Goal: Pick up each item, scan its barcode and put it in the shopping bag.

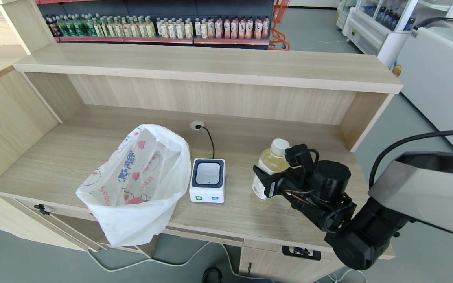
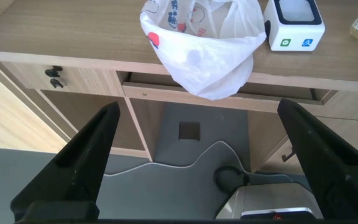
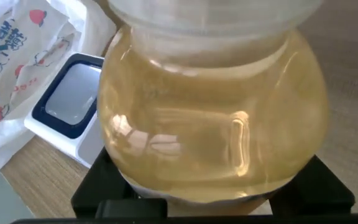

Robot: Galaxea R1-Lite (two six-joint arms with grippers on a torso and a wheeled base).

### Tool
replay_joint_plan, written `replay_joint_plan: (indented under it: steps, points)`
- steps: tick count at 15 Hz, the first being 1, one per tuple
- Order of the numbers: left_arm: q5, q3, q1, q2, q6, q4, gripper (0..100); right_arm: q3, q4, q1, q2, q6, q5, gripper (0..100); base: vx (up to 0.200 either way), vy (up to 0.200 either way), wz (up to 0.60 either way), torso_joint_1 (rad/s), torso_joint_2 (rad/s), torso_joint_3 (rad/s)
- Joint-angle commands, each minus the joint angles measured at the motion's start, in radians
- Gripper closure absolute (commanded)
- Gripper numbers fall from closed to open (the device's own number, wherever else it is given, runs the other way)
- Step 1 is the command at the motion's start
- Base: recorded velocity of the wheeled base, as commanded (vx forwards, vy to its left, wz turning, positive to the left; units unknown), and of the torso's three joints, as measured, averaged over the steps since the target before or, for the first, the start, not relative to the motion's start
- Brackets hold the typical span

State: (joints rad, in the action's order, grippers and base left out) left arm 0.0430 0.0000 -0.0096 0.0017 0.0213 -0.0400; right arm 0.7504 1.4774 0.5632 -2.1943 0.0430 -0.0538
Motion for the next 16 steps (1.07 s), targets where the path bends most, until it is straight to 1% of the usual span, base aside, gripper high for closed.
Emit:
replay_joint_plan:
  steps: [1, 2, 3, 5, 7, 8, 9, 10, 12, 13, 16]
  points:
    - [0.0, 0.0, 0.0, 0.0, 0.0, 0.0, 0, -0.051, -0.009, 0.003, 0.14, 0.023, 0.055, 100, 0.0, 0.0, 0.0, 0.0, 0.0, 0.0]
    - [0.0, 0.0, 0.0, 0.0, 0.0, 0.0, 0, -0.063, -0.036, 0.007, 0.186, 0.044, 0.077, 100, 0.0, 0.0, 0.0, 0.0, 0.0, 0.0]
    - [0.0, 0.0, 0.0, 0.0, 0.0, 0.0, 0, -0.08, -0.158, 0.023, 0.337, 0.101, 0.12, 100, 0.0, 0.0, 0.0, 0.0, 0.0, 0.0]
    - [0.0, 0.0, 0.0, 0.0, 0.0, 0.0, 0, -0.063, -0.33, 0.034, 0.505, 0.196, 0.173, 100, 0.0, 0.0, 0.0, 0.0, 0.0, 0.0]
    - [0.0, 0.0, 0.0, 0.0, 0.0, -0.001, 0, 0.001, -0.517, 0.037, 0.665, 0.278, 0.252, 100, 0.0, 0.0, 0.0, 0.0, 0.0, 0.0]
    - [0.0, 0.0, 0.0, 0.0, 0.0, 0.0, 0, 0.064, -0.666, 0.037, 0.768, 0.344, 0.31, 100, 0.0, 0.0, 0.0, 0.0, 0.0, 0.0]
    - [0.0, 0.0, 0.0, 0.0, 0.0, 0.0, 0, 0.107, -0.784, 0.037, 0.838, 0.379, 0.364, 100, 0.0, 0.0, 0.0, 0.0, 0.0, 0.0]
    - [0.0, 0.0, 0.0, 0.0, 0.0, 0.0, 0, 0.141, -0.896, 0.037, 0.907, 0.413, 0.439, 100, 0.0, 0.0, 0.0, 0.0, 0.0, 0.0]
    - [0.0, 0.0, 0.0, 0.0, 0.0, 0.0, 0, 0.162, -1.01, 0.037, 0.987, 0.471, 0.54, 100, 0.0, 0.0, 0.0, 0.0, 0.0, 0.0]
    - [0.0, 0.0, 0.0, 0.0, 0.0, -0.001, 0, 0.164, -1.026, 0.037, 1.015, 0.492, 0.603, 100, 0.0, 0.0, 0.0, 0.0, 0.0, 0.0]
    - [0.0, 0.0, 0.0, 0.0, 0.0, -0.001, 0, 0.164, -1.06, 0.061, 1.038, 0.523, 0.68, 100, 0.0, 0.0, 0.0, 0.0, 0.0, 0.0]
